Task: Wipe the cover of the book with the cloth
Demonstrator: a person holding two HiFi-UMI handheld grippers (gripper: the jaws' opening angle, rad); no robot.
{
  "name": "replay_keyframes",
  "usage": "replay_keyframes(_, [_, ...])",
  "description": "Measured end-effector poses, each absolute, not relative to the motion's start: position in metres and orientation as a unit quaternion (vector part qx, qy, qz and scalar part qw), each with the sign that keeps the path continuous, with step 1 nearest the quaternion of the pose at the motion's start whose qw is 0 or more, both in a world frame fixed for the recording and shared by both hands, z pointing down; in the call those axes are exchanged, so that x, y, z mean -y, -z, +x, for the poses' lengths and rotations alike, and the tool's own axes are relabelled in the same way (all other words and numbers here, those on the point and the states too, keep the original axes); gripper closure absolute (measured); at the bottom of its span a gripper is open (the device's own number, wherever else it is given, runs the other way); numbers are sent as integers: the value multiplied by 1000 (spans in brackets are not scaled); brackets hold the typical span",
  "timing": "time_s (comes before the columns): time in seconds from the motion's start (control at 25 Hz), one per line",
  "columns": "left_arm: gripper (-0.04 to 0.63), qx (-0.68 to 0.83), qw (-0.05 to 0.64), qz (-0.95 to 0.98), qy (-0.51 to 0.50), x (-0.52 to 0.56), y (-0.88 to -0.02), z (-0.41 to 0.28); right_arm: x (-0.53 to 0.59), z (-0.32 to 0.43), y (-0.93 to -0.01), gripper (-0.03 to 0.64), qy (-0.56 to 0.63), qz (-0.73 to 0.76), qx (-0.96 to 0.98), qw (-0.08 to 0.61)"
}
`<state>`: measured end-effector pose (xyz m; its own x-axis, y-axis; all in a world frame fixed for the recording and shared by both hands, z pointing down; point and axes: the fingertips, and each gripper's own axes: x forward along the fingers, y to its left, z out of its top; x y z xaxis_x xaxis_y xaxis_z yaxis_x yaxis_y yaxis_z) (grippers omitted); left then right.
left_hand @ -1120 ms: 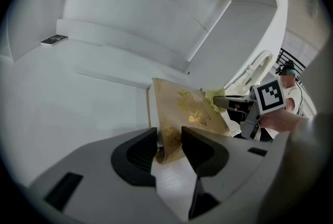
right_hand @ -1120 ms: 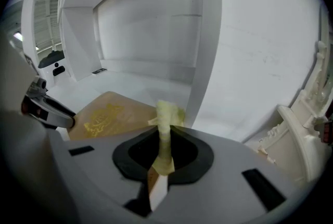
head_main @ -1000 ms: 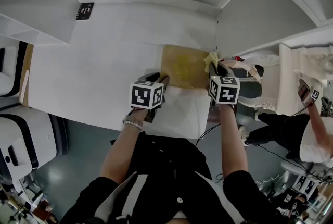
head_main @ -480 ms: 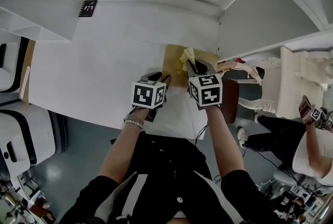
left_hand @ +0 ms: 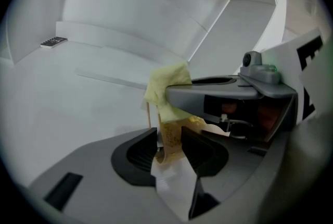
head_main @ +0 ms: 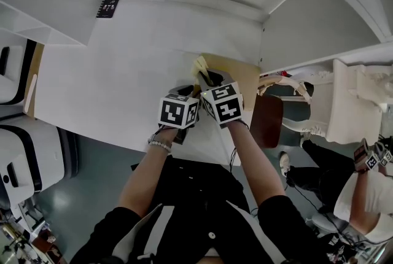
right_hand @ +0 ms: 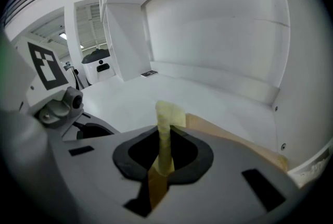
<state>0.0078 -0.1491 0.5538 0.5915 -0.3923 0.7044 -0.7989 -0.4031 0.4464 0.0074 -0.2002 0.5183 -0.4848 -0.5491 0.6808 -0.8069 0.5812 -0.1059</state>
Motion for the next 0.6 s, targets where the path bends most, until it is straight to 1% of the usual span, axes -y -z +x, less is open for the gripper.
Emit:
replay_keyframes(0.32, [451,372,399,798,-254,149,-553,6,200,4,-528,580,-210,402,833,317])
replay_keyframes(0.6, [451,373,400,798,-253,150,-554,7,199,24,-529,580,-211,419,825,315])
